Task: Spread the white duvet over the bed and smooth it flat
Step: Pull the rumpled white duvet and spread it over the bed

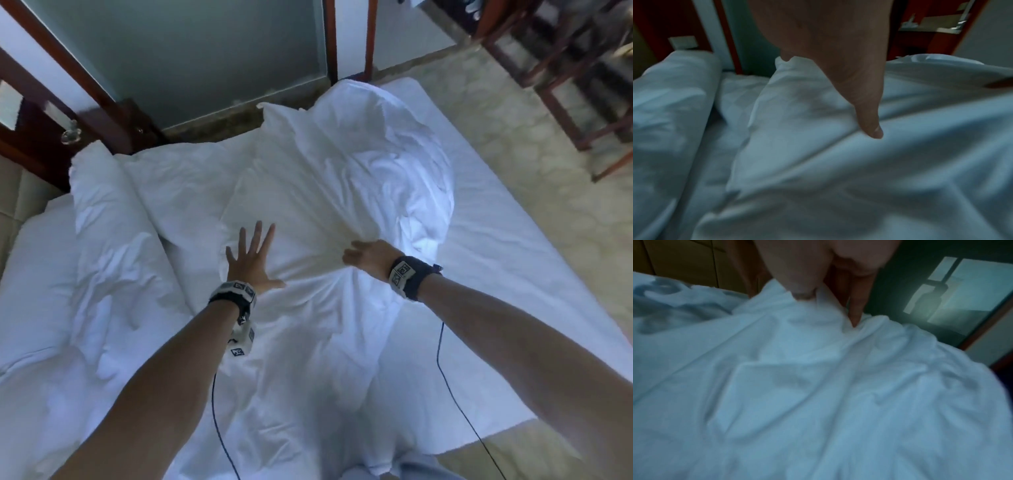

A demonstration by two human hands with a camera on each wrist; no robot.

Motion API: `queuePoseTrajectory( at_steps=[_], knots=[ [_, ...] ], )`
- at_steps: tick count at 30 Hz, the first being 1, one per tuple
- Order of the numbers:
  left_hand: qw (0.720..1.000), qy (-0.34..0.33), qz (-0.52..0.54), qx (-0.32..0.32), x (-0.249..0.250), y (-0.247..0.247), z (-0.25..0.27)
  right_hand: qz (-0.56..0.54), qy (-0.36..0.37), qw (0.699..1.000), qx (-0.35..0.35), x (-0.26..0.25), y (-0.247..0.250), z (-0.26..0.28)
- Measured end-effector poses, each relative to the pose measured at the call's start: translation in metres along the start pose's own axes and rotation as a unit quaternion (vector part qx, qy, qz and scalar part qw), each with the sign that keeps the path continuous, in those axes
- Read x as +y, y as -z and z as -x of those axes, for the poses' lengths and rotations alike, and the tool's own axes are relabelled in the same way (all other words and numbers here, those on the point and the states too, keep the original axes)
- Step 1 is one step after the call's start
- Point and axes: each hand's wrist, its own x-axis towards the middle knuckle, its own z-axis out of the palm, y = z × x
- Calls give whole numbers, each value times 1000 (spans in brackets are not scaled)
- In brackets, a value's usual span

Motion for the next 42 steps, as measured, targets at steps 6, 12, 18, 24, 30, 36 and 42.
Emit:
queuePoseTrajectory(
  at_steps=[6,12,18,24,30,36,42],
  knots=[
    [977,-182,-99,50,104,-3,25,-2,-80,996,-38,-20,-29,216],
    [983,-112,27,143,190,-42,76,-71,-172,966,-179,-70,-74,294],
    [987,10,46,154,172,-26,76,-66,-214,974,-41,-50,-4,260],
    [987,97,117,44,213,-21,26,-31,-139,990,10,14,-1,250],
    [957,208,188,-75,272,-76,-45,-29,-108,993,40,94,-37,279],
    [972,157,175,-15,335,-108,-3,-76,-138,987,22,161,-11,280],
    [960,48,234,-150,416,-156,138,-68,-45,997,-6,196,44,200]
  ],
)
